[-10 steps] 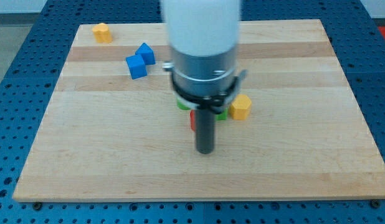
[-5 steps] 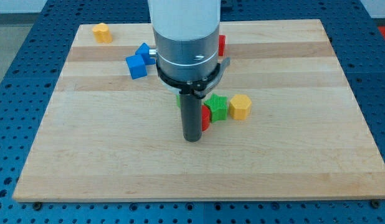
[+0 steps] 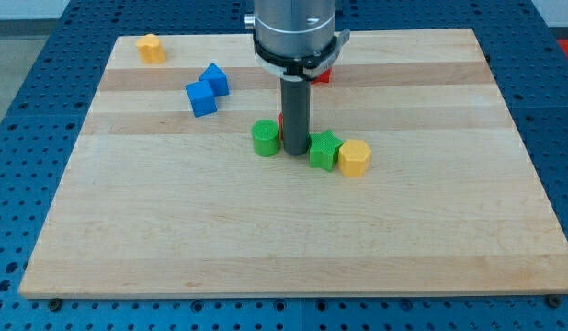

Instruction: Move the red circle left to the red star

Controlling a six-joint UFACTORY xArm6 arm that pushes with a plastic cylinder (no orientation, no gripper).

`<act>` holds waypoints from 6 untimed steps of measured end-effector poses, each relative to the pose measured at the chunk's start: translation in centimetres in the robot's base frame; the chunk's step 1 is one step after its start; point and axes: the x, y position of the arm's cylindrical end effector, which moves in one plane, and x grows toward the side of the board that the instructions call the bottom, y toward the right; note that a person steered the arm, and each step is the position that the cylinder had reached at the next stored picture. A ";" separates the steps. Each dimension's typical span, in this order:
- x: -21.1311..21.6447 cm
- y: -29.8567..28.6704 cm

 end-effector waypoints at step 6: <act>-12.2 0.0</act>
